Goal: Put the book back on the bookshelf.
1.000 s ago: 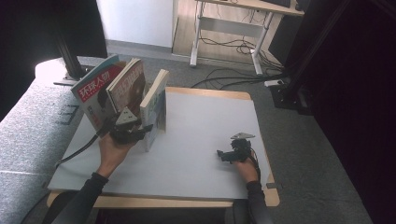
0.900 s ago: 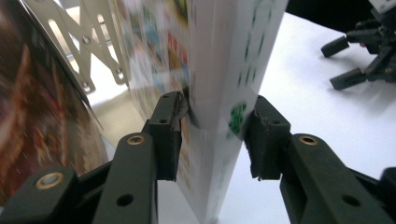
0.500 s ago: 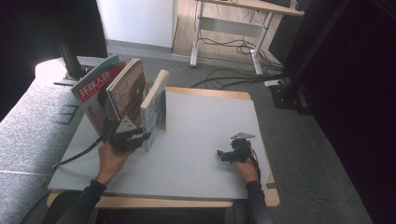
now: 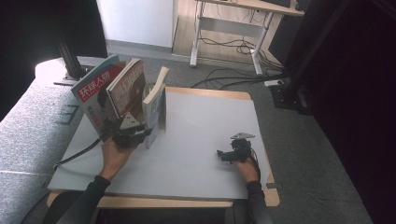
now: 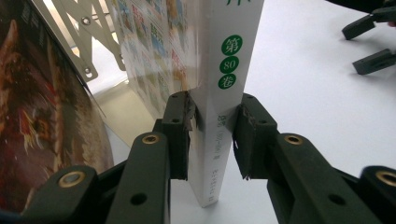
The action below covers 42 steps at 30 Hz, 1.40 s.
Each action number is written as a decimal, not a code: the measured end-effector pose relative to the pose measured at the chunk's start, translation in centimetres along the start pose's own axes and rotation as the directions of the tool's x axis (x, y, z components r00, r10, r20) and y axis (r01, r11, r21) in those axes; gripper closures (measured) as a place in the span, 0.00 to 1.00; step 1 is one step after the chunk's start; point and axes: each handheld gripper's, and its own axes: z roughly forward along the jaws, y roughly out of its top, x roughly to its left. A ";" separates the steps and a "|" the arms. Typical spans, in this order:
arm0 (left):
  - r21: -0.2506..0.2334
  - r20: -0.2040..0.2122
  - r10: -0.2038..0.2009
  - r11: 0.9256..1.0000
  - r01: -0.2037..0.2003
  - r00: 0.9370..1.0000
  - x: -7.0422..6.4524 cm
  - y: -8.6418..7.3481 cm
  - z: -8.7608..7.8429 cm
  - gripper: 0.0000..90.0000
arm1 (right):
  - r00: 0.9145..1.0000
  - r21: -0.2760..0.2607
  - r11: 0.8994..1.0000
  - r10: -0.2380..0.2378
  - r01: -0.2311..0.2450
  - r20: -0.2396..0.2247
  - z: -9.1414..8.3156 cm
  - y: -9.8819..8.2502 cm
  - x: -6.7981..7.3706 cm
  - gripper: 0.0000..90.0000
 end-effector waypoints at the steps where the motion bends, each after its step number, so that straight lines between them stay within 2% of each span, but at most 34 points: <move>1: 0.001 -0.004 0.001 1.000 -0.001 1.000 0.0 0.1 0.1 0.75 | 1.000 0.000 1.000 0.000 0.000 0.000 0.0 0.0 0.0 0.00; 11: 0.025 -0.030 0.009 1.000 -0.008 1.000 0.4 1.3 1.6 0.75 | 1.000 0.000 1.000 -0.003 0.003 -0.001 0.0 0.0 0.0 0.00; 12: 0.026 -0.018 0.007 1.000 -0.006 1.000 0.4 1.5 1.8 0.75 | 1.000 0.000 1.000 -0.003 0.003 -0.001 0.0 0.0 0.0 0.00; 17: 0.020 -0.011 0.016 1.000 -0.015 1.000 0.2 1.6 2.0 0.75 | 1.000 0.000 1.000 -0.003 0.003 -0.001 0.0 0.0 0.0 0.00; 25: 0.033 0.004 0.064 0.997 -0.064 0.998 -0.6 2.1 2.6 0.67 | 1.000 0.000 1.000 -0.002 0.002 0.000 0.0 0.0 0.0 0.00; 28: 0.032 0.025 0.055 0.998 -0.056 0.998 -0.5 2.1 2.6 0.65 | 1.000 -0.001 1.000 -0.002 0.002 -0.001 0.0 0.0 0.0 0.00; 30: 0.021 0.042 0.052 0.998 -0.053 0.998 -0.5 2.1 2.5 0.61 | 1.000 -0.001 1.000 -0.002 0.002 0.000 0.0 0.0 0.0 0.00; 33: 0.000 0.084 0.042 0.999 -0.042 0.996 -0.4 2.3 2.1 0.49 | 1.000 -0.001 1.000 -0.002 0.002 -0.001 0.0 0.0 0.0 0.00; 36: -0.016 0.108 0.036 0.999 -0.035 0.993 -0.3 2.4 1.8 0.43 | 1.000 0.000 1.000 -0.001 0.001 -0.001 0.0 0.0 0.0 0.00; 40: -0.024 0.126 0.050 0.999 -0.047 0.991 -0.3 2.5 1.3 0.31 | 1.000 -0.001 1.000 -0.002 0.002 -0.001 0.0 0.0 0.0 0.00; 42: -0.022 0.127 0.059 0.998 -0.057 0.990 -0.4 2.4 1.1 0.29 | 1.000 -0.001 1.000 -0.002 0.002 -0.001 0.0 0.0 0.0 0.00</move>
